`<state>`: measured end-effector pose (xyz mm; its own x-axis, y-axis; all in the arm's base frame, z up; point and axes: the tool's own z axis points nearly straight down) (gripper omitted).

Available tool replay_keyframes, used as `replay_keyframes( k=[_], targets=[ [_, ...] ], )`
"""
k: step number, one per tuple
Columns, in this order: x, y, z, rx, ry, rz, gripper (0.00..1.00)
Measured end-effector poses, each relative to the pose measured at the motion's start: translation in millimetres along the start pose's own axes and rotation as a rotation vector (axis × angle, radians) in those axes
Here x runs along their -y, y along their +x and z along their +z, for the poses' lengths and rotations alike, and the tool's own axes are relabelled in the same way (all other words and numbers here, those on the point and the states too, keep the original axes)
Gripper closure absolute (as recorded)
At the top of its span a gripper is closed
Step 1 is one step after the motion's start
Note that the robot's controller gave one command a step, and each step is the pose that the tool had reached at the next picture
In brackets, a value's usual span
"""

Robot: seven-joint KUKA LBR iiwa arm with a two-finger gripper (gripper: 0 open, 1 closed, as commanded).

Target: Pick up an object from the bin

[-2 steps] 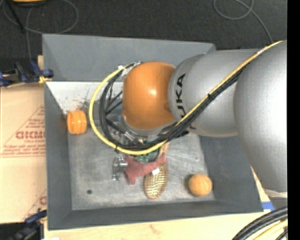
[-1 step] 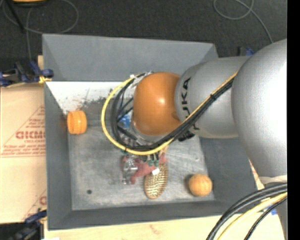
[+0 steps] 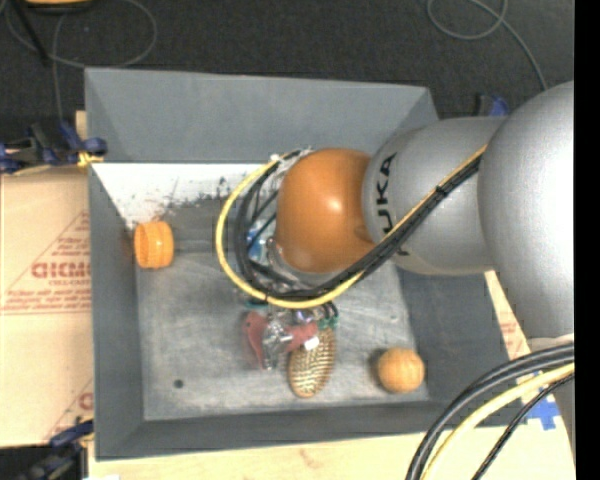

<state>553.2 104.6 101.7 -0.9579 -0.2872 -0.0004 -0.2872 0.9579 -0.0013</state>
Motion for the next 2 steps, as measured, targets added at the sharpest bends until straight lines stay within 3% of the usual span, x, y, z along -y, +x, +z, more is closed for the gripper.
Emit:
replay_keyframes(
  k=[1, 2],
  targets=[
    [33.1, 6.3, 27.0, 0.013, -0.003, 0.242, 1.00],
    [33.1, 6.3, 27.0, 0.013, -0.003, 0.243, 1.00]
  ],
)
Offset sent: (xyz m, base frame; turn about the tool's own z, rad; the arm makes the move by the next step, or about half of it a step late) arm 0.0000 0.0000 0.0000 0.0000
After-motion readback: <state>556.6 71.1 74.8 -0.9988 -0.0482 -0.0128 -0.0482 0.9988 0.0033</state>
